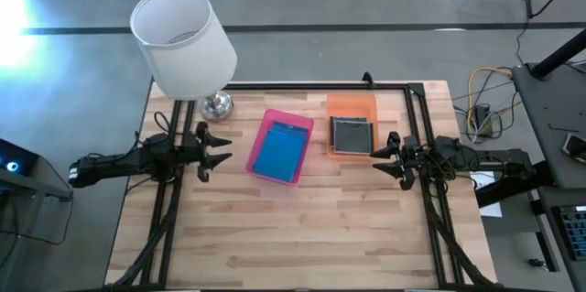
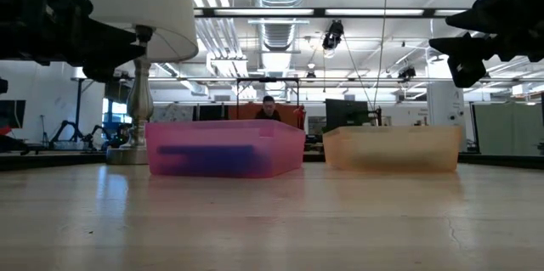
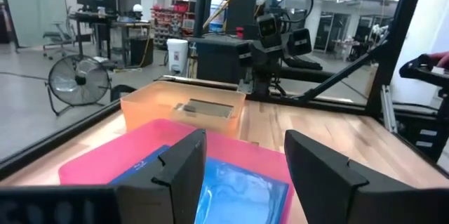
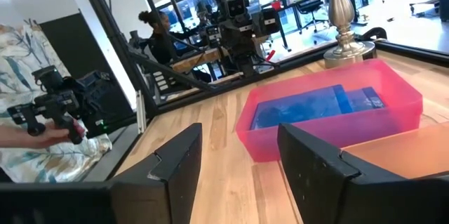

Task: Pick & place jewel cases by type
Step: Return to Home Position

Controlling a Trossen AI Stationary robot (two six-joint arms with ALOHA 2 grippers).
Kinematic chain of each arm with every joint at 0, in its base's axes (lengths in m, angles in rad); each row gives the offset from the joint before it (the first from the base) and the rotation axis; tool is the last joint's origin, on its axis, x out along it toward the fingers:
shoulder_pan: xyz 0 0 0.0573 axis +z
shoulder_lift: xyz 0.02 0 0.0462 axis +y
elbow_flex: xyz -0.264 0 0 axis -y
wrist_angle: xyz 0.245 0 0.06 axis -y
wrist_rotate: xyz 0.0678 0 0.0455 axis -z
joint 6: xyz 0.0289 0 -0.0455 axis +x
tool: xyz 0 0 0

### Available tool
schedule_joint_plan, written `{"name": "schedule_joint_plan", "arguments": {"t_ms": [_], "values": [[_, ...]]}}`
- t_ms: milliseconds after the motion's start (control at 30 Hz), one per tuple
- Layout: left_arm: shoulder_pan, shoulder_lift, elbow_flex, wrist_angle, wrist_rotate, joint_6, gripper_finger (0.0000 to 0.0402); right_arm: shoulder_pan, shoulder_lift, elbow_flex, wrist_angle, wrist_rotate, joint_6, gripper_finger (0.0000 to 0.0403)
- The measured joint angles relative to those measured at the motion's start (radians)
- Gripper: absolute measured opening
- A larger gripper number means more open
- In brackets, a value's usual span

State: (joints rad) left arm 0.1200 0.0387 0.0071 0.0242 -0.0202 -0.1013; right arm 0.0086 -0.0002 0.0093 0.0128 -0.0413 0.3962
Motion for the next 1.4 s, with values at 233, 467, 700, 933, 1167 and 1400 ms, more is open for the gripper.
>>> {"name": "schedule_joint_plan", "arguments": {"t_ms": [233,467,700,933,1167,1400], "values": [[0.0,0.0,-0.001,-0.001,-0.001,-0.094,0.0179,0.0,0.0,0.0,0.0,0.0,0.0,0.0185],[0.0,0.0,-0.001,-0.001,-0.001,-0.135,0.0179,0.0,0.0,0.0,0.0,0.0,0.0,0.0181],[0.0,0.0,-0.001,-0.001,0.0,-0.136,0.0179,0.0,0.0,0.0,0.0,0.0,0.0,0.0183],[0.0,0.001,-0.001,-0.001,0.0,-0.137,0.0179,0.0,0.006,0.008,-0.015,-0.023,-0.137,0.0183],[0.0,0.001,-0.001,-0.001,0.0,-0.137,0.0179,0.0,0.0,0.011,-0.012,-0.069,-0.425,0.0182],[0.0,0.001,0.0,0.0,0.0,-0.138,0.0179,0.0,0.0,0.008,-0.008,-0.064,-0.393,0.0178]]}}
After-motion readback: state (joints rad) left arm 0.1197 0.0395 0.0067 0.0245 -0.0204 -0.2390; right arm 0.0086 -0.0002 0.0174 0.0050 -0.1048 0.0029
